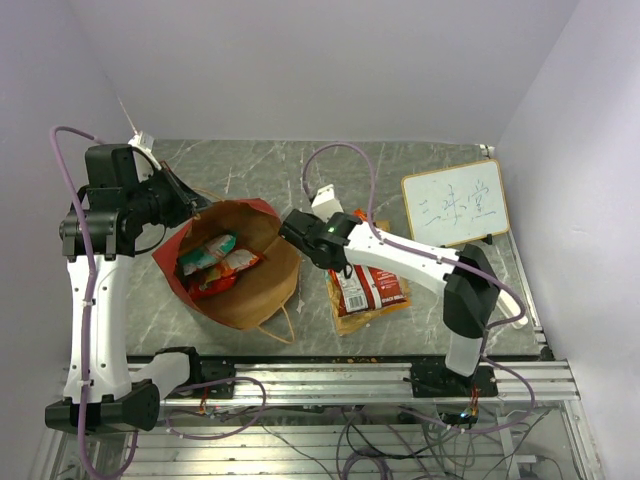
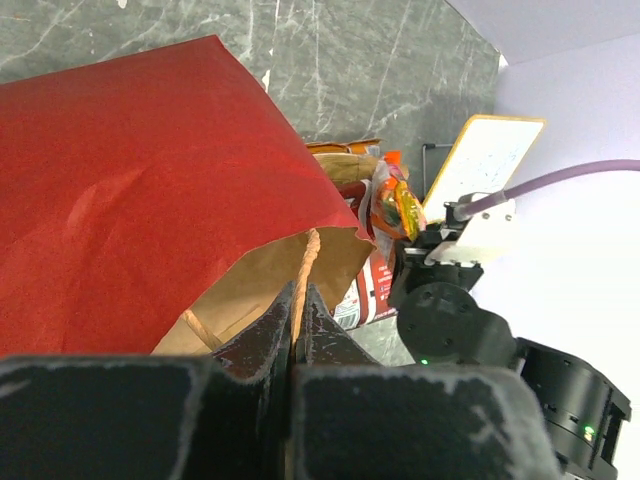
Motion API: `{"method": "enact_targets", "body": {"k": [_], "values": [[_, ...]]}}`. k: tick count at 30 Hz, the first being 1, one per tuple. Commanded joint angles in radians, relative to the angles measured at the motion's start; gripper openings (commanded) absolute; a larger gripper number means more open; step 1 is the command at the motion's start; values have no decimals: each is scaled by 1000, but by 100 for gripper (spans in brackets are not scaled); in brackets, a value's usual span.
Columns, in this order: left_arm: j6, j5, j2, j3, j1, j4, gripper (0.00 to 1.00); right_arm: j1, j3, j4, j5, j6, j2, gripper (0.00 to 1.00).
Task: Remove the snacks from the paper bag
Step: Place the snack at the center of the board.
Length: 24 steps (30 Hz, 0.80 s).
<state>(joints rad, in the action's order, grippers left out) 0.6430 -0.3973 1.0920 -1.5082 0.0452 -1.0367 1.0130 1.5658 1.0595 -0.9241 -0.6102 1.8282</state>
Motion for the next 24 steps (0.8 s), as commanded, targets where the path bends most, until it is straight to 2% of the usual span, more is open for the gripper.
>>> {"method": "enact_targets", "body": {"k": [1, 4, 5, 9, 11, 15, 24], "values": [[-28, -14, -11, -14, 2, -2, 7, -5, -16, -143, -7, 7, 21, 0], [-43, -11, -4, -30, 3, -17, 7, -15, -51, -260, 85, 34, 32, 1], [-49, -10, -1, -35, 3, -23, 7, -17, -60, -288, 106, 49, 40, 5], [-59, -7, -3, -36, 2, -37, 7, -25, -48, -312, 99, 59, 95, 13], [-57, -13, -6, -27, 2, -35, 7, -32, -39, -309, 86, 54, 112, 13], [-54, -18, -12, -17, 3, -32, 7, -56, -8, -251, 68, 2, 121, 5], [-44, -27, -27, 2, 2, -18, 7, -69, 1, -153, 31, -122, 119, 5]]}}
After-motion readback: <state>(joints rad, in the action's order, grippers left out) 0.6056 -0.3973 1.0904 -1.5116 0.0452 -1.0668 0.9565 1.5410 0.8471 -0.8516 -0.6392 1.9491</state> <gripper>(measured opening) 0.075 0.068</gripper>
